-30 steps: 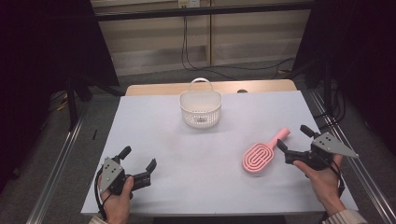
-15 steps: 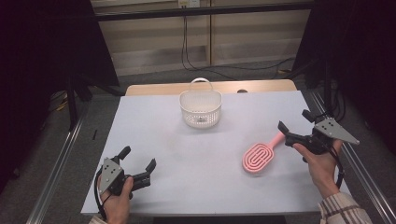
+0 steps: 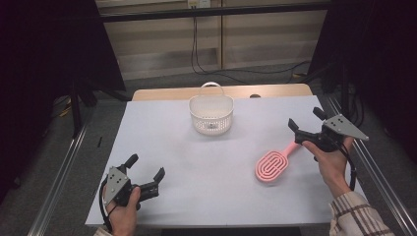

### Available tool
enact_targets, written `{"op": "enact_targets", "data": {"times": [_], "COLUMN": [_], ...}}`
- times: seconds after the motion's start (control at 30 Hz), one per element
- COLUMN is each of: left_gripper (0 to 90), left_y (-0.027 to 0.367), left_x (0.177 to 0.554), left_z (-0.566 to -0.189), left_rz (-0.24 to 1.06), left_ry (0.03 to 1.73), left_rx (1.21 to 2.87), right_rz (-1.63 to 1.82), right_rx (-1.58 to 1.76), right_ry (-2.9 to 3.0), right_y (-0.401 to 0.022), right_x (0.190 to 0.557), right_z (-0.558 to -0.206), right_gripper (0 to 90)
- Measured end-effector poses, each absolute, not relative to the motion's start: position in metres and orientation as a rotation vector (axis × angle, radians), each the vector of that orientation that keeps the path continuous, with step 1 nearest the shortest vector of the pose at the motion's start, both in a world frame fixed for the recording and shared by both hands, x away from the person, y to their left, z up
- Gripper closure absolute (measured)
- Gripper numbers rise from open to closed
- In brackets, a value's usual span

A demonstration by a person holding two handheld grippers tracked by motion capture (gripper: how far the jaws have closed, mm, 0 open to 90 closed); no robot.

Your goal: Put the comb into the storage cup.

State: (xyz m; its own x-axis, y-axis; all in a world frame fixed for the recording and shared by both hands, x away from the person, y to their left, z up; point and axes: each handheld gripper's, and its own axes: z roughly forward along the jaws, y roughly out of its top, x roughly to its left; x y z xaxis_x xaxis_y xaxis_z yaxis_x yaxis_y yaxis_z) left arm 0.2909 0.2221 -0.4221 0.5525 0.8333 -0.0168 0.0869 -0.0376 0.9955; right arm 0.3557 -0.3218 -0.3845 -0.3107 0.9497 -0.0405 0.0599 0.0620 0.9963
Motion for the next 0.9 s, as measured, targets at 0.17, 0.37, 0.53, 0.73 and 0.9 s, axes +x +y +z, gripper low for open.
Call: {"op": "enact_targets", "data": {"times": [0.17, 0.37, 0.53, 0.73, 0.9], "left_gripper": [1.4, 1.4, 1.4, 1.4, 1.4], "left_y": [0.222, 0.223, 0.224, 0.224, 0.224], "left_x": [0.291, 0.292, 0.291, 0.291, 0.291], "left_z": [-0.422, -0.423, -0.423, -0.423, -0.423], "left_rz": [0.738, 0.741, 0.742, 0.743, 0.741], "left_ry": [0.829, 0.847, 0.840, 0.837, 0.838], "left_rx": [1.514, 1.510, 1.514, 1.515, 1.515], "right_rz": [1.352, 1.357, 1.345, 1.363, 1.393], "right_rx": [1.055, 1.088, 1.092, 1.084, 1.099], "right_ry": [1.509, 1.524, 1.557, 1.573, 1.579], "right_y": [-0.319, -0.316, -0.318, -0.322, -0.327], "right_x": [0.366, 0.374, 0.376, 0.376, 0.377], "right_z": [-0.381, -0.389, -0.393, -0.392, -0.394], "right_gripper": [10.6, 17.8, 28.0, 44.1, 58.6]}}
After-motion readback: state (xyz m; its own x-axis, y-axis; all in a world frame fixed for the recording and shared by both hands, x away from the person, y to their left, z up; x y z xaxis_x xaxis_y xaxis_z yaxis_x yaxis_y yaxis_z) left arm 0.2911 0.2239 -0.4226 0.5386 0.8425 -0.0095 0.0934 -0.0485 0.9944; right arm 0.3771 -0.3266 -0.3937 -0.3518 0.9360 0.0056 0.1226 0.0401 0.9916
